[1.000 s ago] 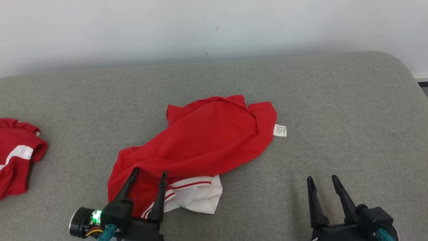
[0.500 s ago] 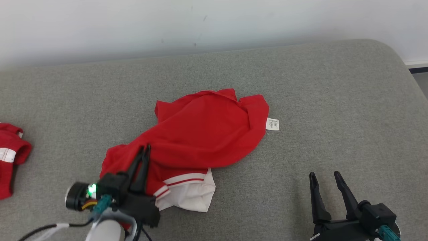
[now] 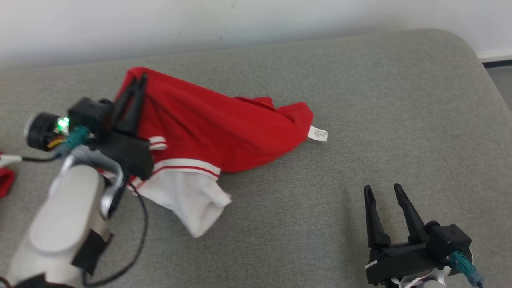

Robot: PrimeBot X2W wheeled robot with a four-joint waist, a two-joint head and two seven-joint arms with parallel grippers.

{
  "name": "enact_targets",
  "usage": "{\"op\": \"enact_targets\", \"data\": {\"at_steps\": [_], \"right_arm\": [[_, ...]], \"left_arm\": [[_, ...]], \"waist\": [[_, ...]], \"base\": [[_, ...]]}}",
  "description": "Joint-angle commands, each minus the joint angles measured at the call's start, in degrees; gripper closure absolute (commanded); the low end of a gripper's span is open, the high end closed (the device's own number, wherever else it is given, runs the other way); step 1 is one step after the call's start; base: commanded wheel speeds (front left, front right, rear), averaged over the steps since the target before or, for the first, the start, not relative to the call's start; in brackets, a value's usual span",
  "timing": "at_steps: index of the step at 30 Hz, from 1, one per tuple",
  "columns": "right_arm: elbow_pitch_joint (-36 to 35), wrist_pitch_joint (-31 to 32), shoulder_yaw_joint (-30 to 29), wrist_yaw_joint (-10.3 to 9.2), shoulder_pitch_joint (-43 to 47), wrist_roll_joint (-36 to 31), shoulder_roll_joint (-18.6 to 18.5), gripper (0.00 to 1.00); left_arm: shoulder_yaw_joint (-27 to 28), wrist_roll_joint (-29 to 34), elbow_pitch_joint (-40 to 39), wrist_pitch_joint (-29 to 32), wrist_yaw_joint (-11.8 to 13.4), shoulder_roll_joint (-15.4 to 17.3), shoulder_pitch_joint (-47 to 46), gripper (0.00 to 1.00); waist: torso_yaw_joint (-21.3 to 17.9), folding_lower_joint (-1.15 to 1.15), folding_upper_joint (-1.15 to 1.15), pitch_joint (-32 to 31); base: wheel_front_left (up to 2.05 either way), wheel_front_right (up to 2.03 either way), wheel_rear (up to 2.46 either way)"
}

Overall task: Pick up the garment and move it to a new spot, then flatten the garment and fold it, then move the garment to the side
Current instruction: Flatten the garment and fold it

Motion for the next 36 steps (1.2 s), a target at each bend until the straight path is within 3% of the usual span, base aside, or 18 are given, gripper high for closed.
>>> {"op": "enact_targets", "data": {"at_steps": [1, 7, 13, 14, 15, 16, 21, 25, 36], "right_arm": [[-0.1, -0.1, 0.1, 0.20, -0.5, 0.6, 0.0, 0.00], [0.1, -0.1, 0.5, 0.20, -2.2, 1.1, 0.0, 0.00], [0.3, -0.1, 0.2, 0.20, -1.7, 1.0, 0.0, 0.00], [0.5, -0.1, -0.2, 0.20, -1.3, 0.9, 0.0, 0.00], [0.5, -0.1, -0.3, 0.20, -0.9, 0.8, -0.1, 0.00], [0.6, -0.1, -0.3, 0.20, -0.6, 0.6, 0.0, 0.00], [0.9, -0.1, -0.4, 0.20, 0.9, 0.1, -0.1, 0.00], [1.0, -0.1, -0.5, 0.20, 2.2, 0.1, -0.1, 0.00], [0.8, -0.1, -0.6, 0.20, 4.1, -0.3, -0.1, 0.00]], "left_arm": [[-0.3, -0.3, 0.5, -0.1, 0.1, 0.8, -0.9, 1.00], [-4.9, -5.8, 10.2, -0.2, 0.1, 5.1, -8.2, 1.00], [-9.1, -8.9, 18.0, -2.1, 0.1, 5.7, -10.9, 1.00], [-9.7, -9.1, 18.8, -2.6, 0.1, 5.4, -11.0, 0.76], [-10.3, -9.5, 19.3, -3.1, 0.1, 5.1, -10.9, 0.08], [-10.8, -10.0, 19.6, -3.4, 0.1, 4.9, -10.6, 0.00], [-12.3, -12.4, 19.1, -4.3, 0.1, 4.7, -7.6, 0.00], [-10.6, -12.2, 14.0, -4.4, 0.2, 4.3, -3.3, 0.00], [-5.4, -10.1, -3.7, -4.3, 4.5, 0.8, 14.9, 0.00]], "waist": [[-1.7, -0.01, 0.00, 1.6], [-4.7, -0.01, 0.00, 4.0], [-5.3, -0.01, 0.00, 3.9], [-5.1, -0.01, 0.00, 3.5], [-4.8, -0.01, 0.00, 3.1], [-4.4, -0.01, 0.00, 2.6], [-1.9, -0.01, 0.00, -0.6], [0.6, -0.01, 0.00, -3.1], [5.5, -0.01, 0.00, -4.8]], "base": [[0.00, 0.00, 0.00], [0.00, 0.00, 0.00], [0.00, 0.00, 0.00], [0.00, 0.00, 0.00], [0.00, 0.00, 0.00], [0.00, 0.00, 0.00], [0.00, 0.00, 0.00], [0.00, 0.00, 0.00], [0.00, 0.00, 0.00]]}}
